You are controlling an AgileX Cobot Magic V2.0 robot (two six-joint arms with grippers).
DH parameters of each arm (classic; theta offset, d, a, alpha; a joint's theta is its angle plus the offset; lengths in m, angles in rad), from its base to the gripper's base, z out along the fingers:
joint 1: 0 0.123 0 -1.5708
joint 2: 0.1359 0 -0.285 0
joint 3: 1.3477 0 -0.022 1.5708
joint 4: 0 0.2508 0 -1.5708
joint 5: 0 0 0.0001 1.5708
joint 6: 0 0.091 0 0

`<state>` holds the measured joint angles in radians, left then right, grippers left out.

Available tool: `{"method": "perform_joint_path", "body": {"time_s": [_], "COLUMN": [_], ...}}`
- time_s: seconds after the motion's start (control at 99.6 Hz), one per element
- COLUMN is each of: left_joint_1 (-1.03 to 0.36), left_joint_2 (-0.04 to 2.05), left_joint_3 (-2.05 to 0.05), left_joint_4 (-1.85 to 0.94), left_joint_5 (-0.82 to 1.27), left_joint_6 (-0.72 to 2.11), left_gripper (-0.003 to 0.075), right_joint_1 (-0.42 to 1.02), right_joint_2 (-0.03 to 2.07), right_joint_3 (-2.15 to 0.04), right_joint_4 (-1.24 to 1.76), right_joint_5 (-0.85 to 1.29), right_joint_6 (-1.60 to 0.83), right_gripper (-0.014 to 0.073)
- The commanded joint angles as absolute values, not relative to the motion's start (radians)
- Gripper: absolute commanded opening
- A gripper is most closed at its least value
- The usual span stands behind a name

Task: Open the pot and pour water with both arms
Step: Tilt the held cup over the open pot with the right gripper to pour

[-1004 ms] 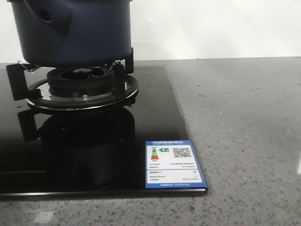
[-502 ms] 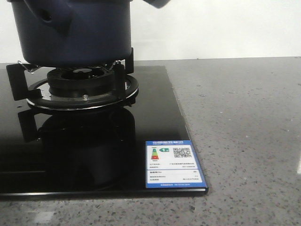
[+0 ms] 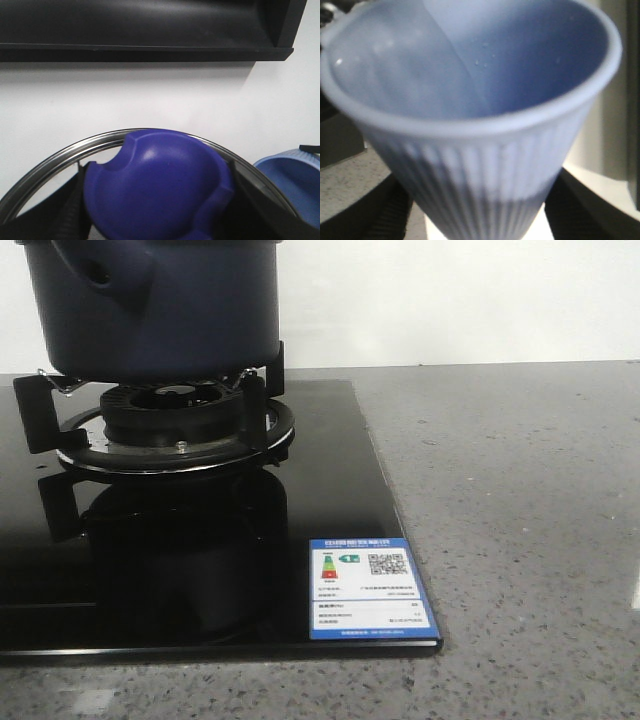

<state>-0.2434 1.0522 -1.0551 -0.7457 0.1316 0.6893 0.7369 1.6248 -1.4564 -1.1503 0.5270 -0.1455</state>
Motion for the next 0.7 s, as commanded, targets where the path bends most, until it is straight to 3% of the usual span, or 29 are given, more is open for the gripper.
{"method": "perform_joint_path", "body": {"time_s": [0.0,0.693], "left_joint_1": [-0.24,-0.24], "left_joint_2": [1.027,1.027], "left_joint_3": [-1.093,-1.093], "left_joint_4": [-0.755,-0.755], "left_joint_5": [0.043,0.057], "left_joint_6": [0.685,0.685], "left_gripper": [0.0326,0.0326], "right_joint_1": [0.738,0.738], "right_joint_2": [1.577,1.597], "right_joint_3": [-1.501,-1.501], "right_joint_4": [-1.248,-1.561], "right_joint_5": [0.489,0.452], "right_joint_6": [-0.152,-0.152], "right_gripper": [0.0279,0.0278]}}
